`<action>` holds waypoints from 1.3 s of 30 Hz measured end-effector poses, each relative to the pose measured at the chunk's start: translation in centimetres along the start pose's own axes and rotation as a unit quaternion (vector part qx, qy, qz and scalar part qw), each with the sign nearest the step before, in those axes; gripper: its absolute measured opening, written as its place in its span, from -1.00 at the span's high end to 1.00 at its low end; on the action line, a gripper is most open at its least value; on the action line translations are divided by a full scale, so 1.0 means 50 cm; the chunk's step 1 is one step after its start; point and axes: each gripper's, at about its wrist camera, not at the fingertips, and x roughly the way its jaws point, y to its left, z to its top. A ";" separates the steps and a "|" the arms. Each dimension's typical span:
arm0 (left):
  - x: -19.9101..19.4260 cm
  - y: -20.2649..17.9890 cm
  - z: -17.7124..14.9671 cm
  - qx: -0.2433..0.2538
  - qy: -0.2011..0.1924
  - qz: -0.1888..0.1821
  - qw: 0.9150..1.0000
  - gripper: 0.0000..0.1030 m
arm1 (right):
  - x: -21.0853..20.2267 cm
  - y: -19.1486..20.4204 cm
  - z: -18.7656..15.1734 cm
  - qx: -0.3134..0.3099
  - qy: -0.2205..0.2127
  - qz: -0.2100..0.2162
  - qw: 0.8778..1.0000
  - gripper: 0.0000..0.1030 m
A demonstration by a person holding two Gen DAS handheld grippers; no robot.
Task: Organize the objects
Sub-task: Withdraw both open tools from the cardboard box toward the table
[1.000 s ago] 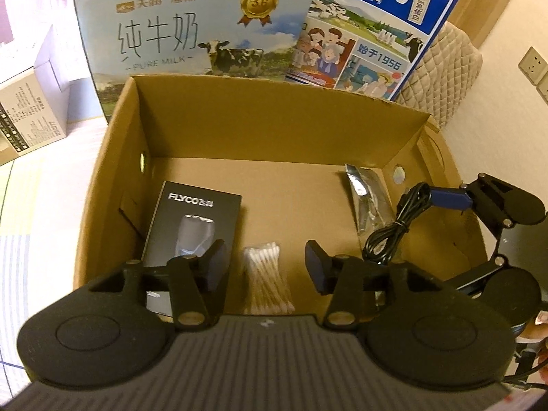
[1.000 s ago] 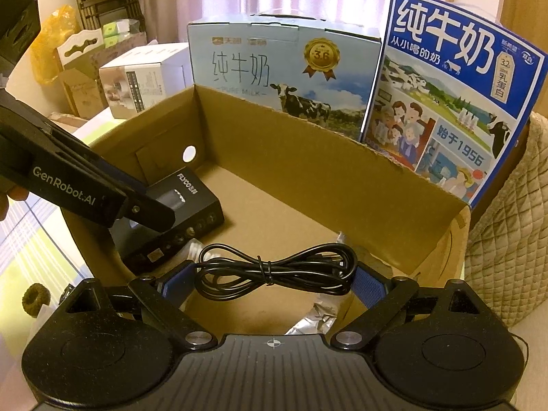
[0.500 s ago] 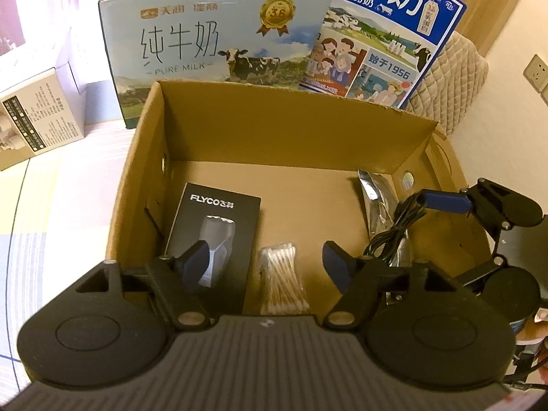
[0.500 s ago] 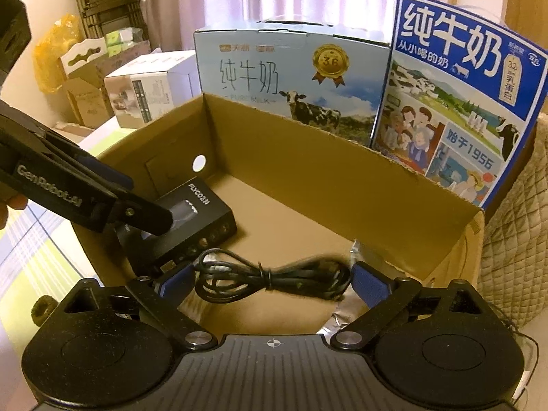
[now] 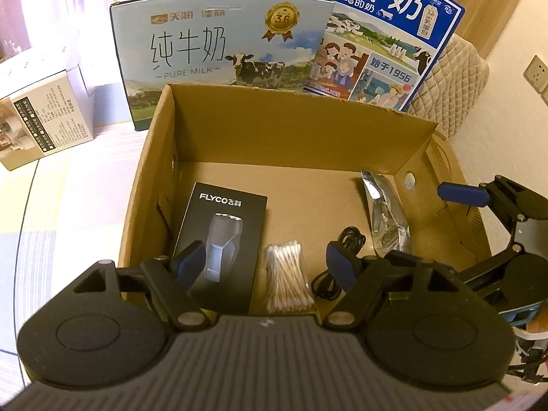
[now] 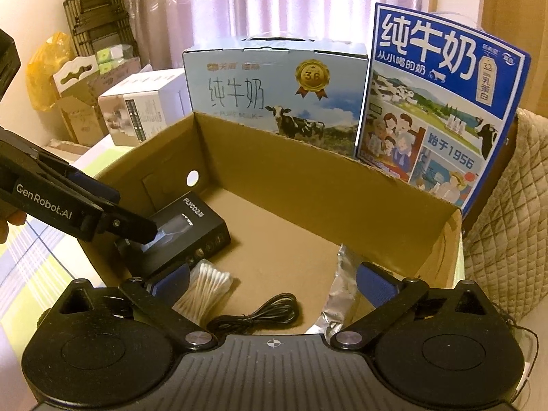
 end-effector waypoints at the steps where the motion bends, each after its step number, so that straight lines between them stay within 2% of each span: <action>1: -0.003 0.000 -0.001 0.000 -0.001 0.000 1.000 -0.44 | -0.003 -0.001 -0.002 0.003 -0.002 0.000 1.000 -0.95; 24: -0.115 -0.014 -0.052 0.008 -0.032 -0.014 0.999 -0.48 | -0.146 0.039 -0.032 0.063 -0.064 -0.001 0.996 -0.95; 39: -0.203 -0.005 -0.125 0.022 -0.050 -0.020 0.998 -0.50 | -0.232 0.104 -0.090 0.083 -0.075 0.024 0.993 -0.95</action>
